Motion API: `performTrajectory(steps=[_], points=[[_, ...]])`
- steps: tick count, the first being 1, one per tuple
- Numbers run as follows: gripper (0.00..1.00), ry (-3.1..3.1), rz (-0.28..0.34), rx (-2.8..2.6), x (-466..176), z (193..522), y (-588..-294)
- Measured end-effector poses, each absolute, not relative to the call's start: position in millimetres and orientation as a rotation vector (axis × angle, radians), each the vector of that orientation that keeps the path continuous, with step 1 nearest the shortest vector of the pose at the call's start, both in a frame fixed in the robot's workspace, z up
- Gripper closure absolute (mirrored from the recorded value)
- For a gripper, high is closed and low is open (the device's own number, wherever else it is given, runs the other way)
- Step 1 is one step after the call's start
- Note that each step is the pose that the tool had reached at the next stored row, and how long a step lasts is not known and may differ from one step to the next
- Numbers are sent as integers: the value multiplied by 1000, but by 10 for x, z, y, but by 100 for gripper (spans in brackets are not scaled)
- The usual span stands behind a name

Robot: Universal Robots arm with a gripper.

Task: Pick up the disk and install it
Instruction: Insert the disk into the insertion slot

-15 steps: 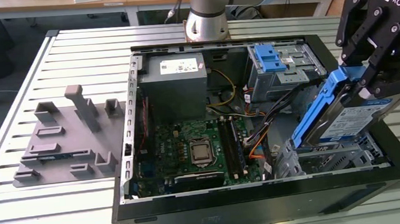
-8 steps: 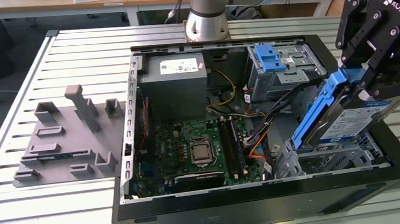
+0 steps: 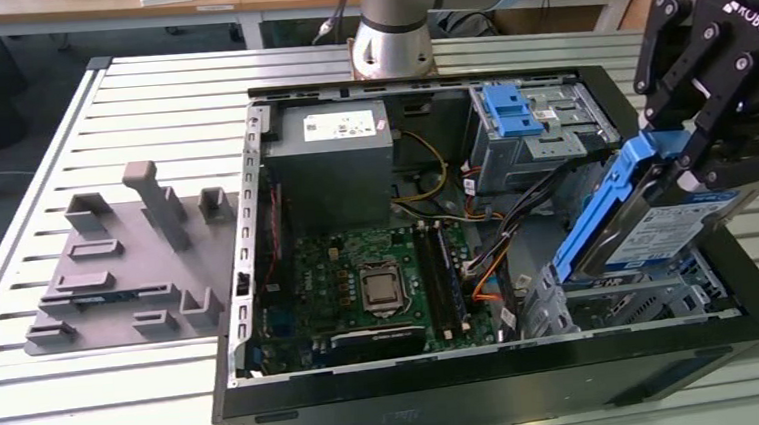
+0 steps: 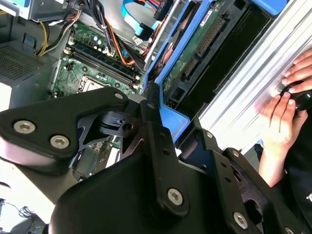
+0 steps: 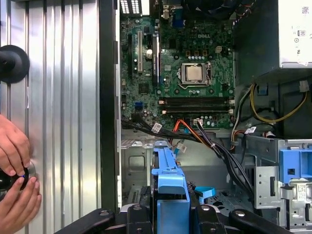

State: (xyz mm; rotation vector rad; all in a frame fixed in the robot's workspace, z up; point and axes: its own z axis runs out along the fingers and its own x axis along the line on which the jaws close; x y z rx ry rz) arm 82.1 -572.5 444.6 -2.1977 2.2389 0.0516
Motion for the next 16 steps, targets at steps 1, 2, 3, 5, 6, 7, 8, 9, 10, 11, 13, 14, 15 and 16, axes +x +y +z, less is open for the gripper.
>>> performTrajectory(steps=[1,2,3,5,6,7,8,9,10,11,13,14,15,16], points=[[64,2231,52,-2206,821,4444,-5724],[64,2222,52,-2215,821,4443,-5724],[64,2216,52,-2221,821,4441,-5724],[64,2214,52,-2223,821,4437,-5724],[64,2214,52,-2223,821,4435,-5724],[64,2214,51,-2223,821,4433,-5724],[64,2214,52,-2223,821,4430,-5723],[64,2214,52,-2223,821,4425,-5724],[64,2214,52,-2223,821,4419,-5724],[64,2214,52,-2223,821,4412,-5724],[64,2214,52,-2223,821,4398,-5724],[64,2214,52,-2223,821,4392,-5724],[64,2214,52,-2223,821,4386,-5724],[64,2214,52,-2223,821,4380,-5724]])
